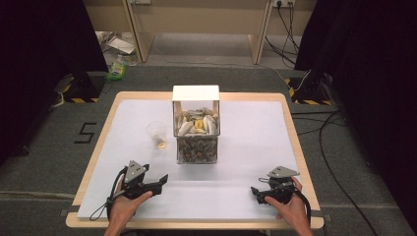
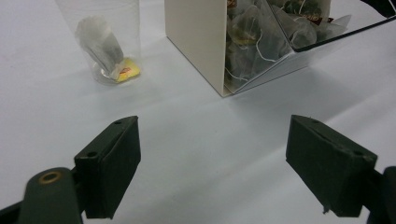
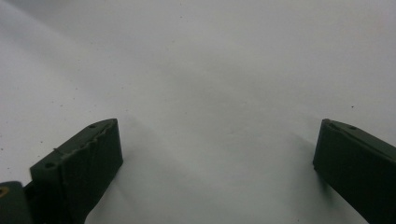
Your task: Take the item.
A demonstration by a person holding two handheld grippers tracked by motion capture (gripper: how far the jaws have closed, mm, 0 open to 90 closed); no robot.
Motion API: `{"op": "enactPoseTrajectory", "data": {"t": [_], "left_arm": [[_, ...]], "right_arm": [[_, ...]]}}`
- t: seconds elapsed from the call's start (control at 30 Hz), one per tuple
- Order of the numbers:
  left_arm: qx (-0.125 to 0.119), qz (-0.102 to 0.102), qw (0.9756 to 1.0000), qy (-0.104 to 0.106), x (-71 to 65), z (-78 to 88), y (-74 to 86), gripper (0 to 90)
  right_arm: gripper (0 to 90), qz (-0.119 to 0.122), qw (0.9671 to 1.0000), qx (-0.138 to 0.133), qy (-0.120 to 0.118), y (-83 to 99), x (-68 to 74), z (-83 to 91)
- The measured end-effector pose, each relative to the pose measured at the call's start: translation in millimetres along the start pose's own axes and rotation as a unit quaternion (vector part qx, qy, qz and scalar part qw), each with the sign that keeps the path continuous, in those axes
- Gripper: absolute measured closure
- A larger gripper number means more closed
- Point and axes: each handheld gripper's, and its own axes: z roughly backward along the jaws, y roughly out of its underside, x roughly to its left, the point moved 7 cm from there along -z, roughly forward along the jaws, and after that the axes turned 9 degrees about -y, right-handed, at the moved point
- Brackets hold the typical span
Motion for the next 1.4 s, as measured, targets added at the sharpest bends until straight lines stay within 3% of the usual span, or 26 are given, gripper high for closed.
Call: {"op": "enactPoseTrajectory", "data": {"t": [1.17, 1.4], "left_arm": [[0.017, -0.008, 0.9998, 0.01, -7.8, 6.2, 29.3, 16.9], [0.022, -0.021, 0.9995, 0.006, -13.4, 5.0, 31.1, 16.9]], "right_arm": [[1.9, -0.001, 1.0, 0.0, 0.0, 0.1, 0.1, 0.0], [1.9, 0.0, 1.0, 0.0, 0.0, 0.0, 0.0, 0.0]]}}
